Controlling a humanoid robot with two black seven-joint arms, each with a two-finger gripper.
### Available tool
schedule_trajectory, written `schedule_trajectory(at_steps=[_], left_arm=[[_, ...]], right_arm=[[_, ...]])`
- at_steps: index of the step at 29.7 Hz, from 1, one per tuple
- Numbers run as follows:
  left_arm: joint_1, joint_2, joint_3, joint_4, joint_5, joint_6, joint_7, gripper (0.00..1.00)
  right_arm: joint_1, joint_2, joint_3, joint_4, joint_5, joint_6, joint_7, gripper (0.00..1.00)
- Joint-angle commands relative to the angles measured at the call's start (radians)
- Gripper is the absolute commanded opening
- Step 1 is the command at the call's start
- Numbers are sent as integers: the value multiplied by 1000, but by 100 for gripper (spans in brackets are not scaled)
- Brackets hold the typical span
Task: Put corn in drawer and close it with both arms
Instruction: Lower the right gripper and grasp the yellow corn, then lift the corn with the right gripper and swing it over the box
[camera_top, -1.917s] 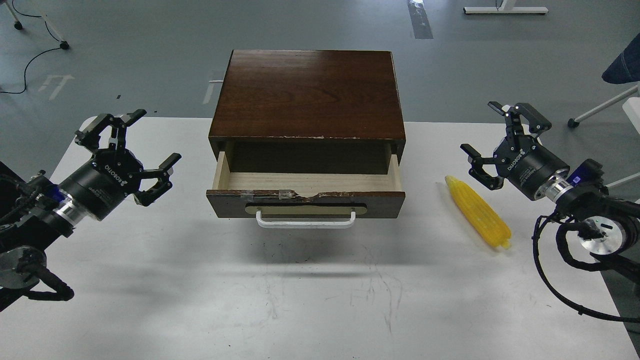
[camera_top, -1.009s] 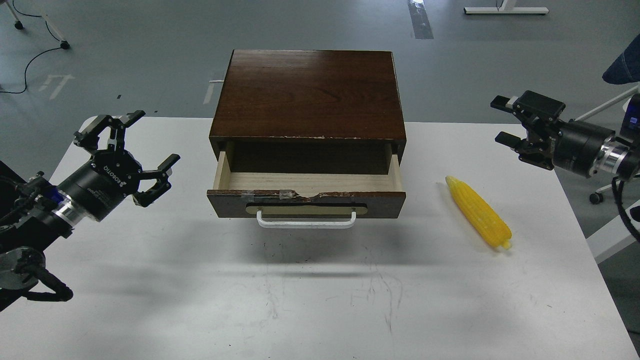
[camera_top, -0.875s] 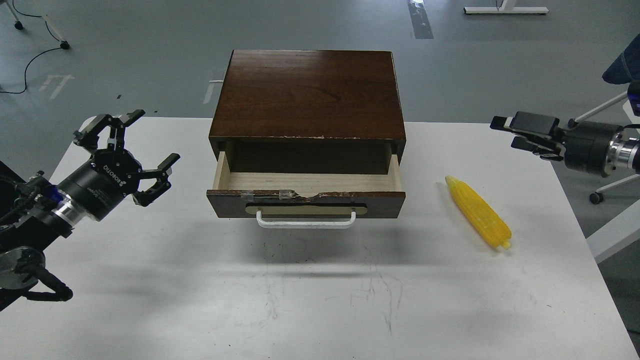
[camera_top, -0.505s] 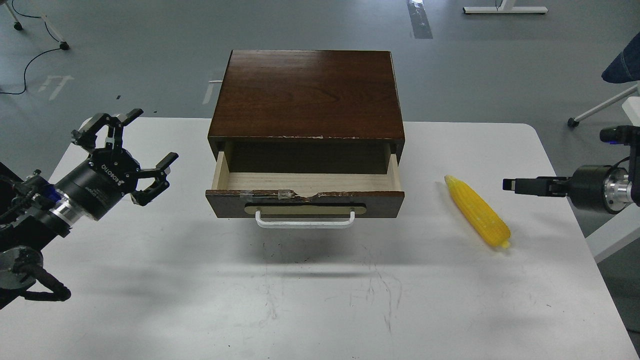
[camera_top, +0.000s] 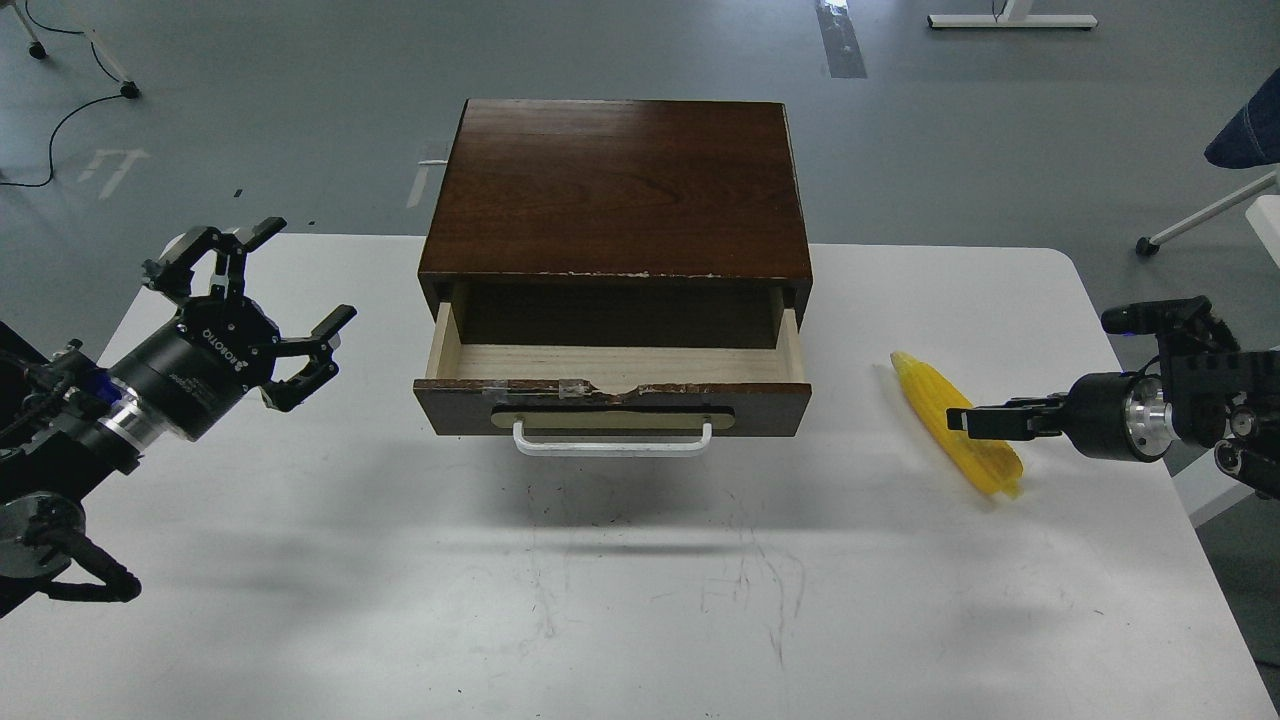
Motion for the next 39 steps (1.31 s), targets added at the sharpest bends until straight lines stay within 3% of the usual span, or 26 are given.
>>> schedule_trajectory(at_steps=[1, 2, 4, 6, 7, 9, 11, 12, 13, 14, 19, 29, 34, 39], left_arm=[[0, 3, 0, -3, 0, 0, 0, 100], [0, 3, 0, -3, 0, 0, 0, 100], [0, 3, 0, -3, 0, 0, 0, 100], [0, 3, 0, -3, 0, 0, 0, 100], [0, 3, 0, -3, 0, 0, 0, 100], [0, 3, -1, -3, 0, 0, 0, 100], [0, 3, -1, -3, 0, 0, 0, 100], [0, 3, -1, -3, 0, 0, 0, 100], [0, 6, -1, -3, 0, 0, 0, 100], [0, 6, -1, -5, 0, 0, 0, 100], [0, 12, -3, -8, 0, 0, 0, 100], [0, 15, -3, -9, 3, 0, 0, 100], [-1, 18, -3, -11, 3, 0, 0, 100], [0, 38, -3, -14, 2, 0, 0, 100]], right_arm=[[1, 7, -32, -10, 0, -18, 0, 92], [1, 7, -35, -10, 0, -21, 0, 89], [-1, 7, -42, -8, 0, -22, 0, 71], [-7, 22, -44, -7, 0, -22, 0, 60], [-7, 23, -44, -7, 0, -22, 0, 60], [-18, 41, -44, -5, 0, -21, 0, 48], [-15, 39, -45, -4, 2, -21, 0, 23], [-15, 39, -45, -4, 2, -21, 0, 23], [-10, 36, -44, -2, 2, -21, 0, 12], [-7, 35, -44, 0, 3, -21, 0, 9], [60, -3, -16, 22, 21, -26, 0, 8], [490, -117, 39, 265, 261, 40, 0, 9], [637, -68, 21, 352, 259, 102, 0, 9], [816, 99, -143, 411, 247, 103, 0, 10]])
